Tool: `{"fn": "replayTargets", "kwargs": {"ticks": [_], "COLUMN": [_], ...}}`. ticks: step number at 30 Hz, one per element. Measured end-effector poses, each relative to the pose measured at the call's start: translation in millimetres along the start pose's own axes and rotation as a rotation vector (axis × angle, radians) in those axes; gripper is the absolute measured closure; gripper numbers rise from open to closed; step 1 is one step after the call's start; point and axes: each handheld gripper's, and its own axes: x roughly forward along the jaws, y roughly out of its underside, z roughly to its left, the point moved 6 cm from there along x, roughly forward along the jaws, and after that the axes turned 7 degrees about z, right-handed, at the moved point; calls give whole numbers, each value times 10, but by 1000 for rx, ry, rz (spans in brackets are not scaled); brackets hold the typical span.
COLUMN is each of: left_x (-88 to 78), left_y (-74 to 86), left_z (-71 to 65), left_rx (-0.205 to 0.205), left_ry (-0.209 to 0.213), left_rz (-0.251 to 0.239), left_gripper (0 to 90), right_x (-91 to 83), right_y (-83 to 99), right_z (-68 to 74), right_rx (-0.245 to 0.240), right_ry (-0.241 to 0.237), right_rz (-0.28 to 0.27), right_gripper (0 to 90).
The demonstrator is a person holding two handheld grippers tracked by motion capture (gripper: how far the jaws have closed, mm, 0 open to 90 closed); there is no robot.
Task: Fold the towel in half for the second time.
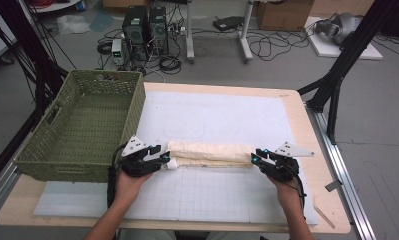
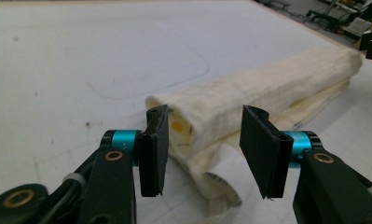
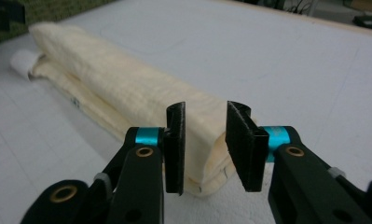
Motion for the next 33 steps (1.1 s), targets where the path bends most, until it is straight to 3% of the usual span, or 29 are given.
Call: {"fn": "replayTargets", "kwargs": {"ticks": [5,8,10,11,12,13,14,16,17,18,22,25,26,27,30,33], "left_x": [-9,45,127,178,246,289,346,451,477,531,525,495,482,482,463,455], "left_y": [-120,-193,-237,-255,-270,-274,-272,-243,-224,-137,-60,-42,49,49,151,160], "left_z": [1,42,49,55,59,63,64,54,41,12,4,-21,-32,-32,-35,-49], "left_rx": [-1,-11,-5,0,0,-1,-9,-13,-15,21,60,68,86,86,70,101], "left_ry": [15,18,20,13,15,10,4,-5,1,-8,-30,-32,-39,-39,-42,-60], "left_rz": [-37,-43,-33,-24,-2,16,38,87,100,178,248,230,272,272,244,247], "left_gripper": [532,552,614,614,648,661,661,702,702,728,761,782,788,789,806,820], "right_x": [-72,-19,156,156,321,369,369,488,488,500,500,507,511,516,524,496], "right_y": [-140,-183,-240,-240,-263,-259,-259,-197,-197,-153,-63,-17,-6,10,45,110], "right_z": [-10,-18,-22,-22,-1,4,4,48,48,90,114,100,99,108,115,83], "right_rx": [26,25,8,8,-14,-19,-19,-24,-24,-31,-69,-69,-77,-84,-115,-136], "right_ry": [9,20,28,28,30,28,28,16,16,1,-1,-2,-5,-9,-7,-14], "right_rz": [-57,-42,8,8,70,93,93,159,159,173,204,220,225,234,253,247], "right_gripper": [662,664,673,673,680,681,681,685,685,685,684,684,685,686,686,691]}}
